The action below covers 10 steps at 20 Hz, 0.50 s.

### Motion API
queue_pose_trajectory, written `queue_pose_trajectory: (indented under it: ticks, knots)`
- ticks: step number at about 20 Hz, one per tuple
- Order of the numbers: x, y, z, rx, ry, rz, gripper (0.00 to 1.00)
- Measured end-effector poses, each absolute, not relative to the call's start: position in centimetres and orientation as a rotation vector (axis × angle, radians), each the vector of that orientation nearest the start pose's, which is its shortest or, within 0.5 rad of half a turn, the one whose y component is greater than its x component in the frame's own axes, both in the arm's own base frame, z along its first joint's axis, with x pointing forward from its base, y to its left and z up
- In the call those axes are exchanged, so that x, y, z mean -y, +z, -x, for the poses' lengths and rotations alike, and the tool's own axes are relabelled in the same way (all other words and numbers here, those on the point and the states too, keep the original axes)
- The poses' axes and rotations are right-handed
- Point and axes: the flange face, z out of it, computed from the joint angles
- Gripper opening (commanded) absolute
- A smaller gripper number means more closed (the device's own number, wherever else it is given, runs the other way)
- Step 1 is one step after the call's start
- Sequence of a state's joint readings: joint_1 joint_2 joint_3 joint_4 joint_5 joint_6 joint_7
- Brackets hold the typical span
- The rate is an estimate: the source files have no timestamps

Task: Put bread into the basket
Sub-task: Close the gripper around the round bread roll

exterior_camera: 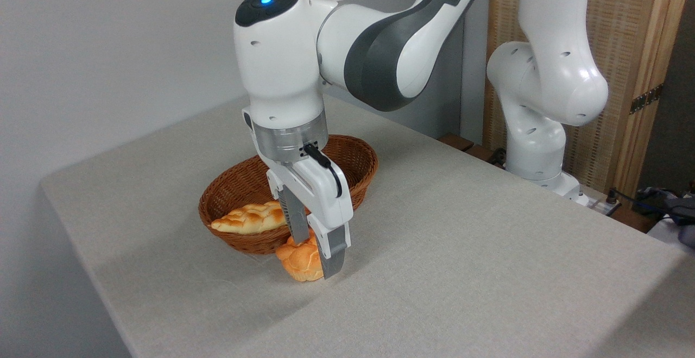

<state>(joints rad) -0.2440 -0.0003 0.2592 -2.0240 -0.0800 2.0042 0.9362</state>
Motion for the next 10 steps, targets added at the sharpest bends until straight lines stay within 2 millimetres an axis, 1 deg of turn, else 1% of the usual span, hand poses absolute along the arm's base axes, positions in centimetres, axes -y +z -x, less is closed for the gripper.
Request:
queue_pose_trajectory:
  ticks: [4,6,7,8,9,10]
  knots:
    - [0.0,43.7,-55.2,-1.388,-0.004,2.901,1.00]
    - [0.2,43.2,-55.4,-1.392,0.001,2.897,0.98]
    - [0.4,42.9,-55.5,-1.395,0.006,2.895,0.90]
    - [0.4,42.7,-55.6,-1.396,0.008,2.894,0.78]
    - [0.5,42.5,-55.6,-1.398,0.010,2.893,0.50]
    - [0.6,42.4,-55.7,-1.408,0.013,2.888,0.27]
